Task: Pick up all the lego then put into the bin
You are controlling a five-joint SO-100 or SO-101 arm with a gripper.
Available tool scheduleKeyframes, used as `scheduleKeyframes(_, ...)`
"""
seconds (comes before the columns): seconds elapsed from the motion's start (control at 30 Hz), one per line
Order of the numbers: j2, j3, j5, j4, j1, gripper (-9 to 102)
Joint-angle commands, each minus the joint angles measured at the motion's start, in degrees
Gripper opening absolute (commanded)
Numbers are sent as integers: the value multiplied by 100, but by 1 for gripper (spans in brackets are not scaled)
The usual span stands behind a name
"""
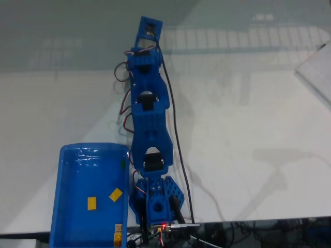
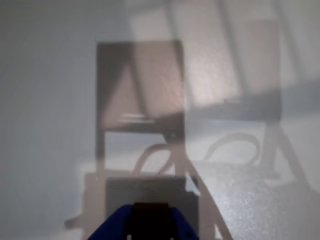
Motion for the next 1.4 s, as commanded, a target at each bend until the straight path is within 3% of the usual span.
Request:
scheduleKeyframes(0.0, 1020, -211, 299, 193, -316, 0)
scheduleKeyframes(0.23, 3630, -185, 844, 1916, -1521, 0)
scheduleKeyframes(0.47, 5616, 0, 817, 4421, -3885, 0)
scheduleKeyframes(0.6, 6398, 519, 563, 5265, -5265, 0)
scheduleKeyframes(0.83, 7225, 1863, -229, 5959, -6935, 0)
scheduleKeyframes(1.17, 7295, 2522, -835, 6530, -7409, 1)
scheduleKeyframes(1.37, 7295, 2522, -835, 6592, -7321, 18)
